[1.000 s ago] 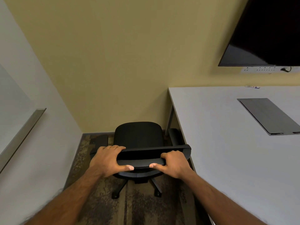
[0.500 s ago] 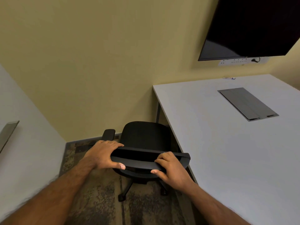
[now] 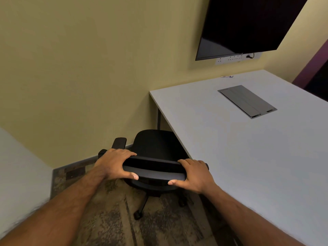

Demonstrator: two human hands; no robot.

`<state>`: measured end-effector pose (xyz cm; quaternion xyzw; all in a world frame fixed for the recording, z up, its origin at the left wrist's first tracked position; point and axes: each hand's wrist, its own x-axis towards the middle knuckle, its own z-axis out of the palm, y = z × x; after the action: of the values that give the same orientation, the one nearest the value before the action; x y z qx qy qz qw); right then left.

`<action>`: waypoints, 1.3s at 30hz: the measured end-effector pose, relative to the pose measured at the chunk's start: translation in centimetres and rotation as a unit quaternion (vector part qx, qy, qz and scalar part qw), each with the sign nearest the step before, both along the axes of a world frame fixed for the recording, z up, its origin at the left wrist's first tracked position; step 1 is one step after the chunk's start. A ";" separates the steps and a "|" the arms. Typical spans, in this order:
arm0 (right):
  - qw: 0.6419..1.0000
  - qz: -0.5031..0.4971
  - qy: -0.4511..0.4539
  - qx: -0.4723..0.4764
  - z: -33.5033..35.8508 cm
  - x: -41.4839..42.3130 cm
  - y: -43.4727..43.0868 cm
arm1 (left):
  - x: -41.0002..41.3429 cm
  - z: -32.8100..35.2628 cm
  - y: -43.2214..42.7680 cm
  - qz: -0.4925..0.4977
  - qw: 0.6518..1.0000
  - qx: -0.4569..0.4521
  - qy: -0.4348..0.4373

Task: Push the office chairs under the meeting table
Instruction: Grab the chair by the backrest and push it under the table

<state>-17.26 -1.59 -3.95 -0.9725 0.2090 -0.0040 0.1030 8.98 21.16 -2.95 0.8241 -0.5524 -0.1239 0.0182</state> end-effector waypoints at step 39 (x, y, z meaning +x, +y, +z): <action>0.992 -0.088 0.085 0.042 1.6 7.9 1.9 | 11.5 1.2 -5.7 0.067 0.990 0.051 0.110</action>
<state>-9.33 0.34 -2.36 -0.9418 0.3021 0.0784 0.1251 20.45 15.44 -1.74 0.8403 -0.4837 -0.2405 0.0448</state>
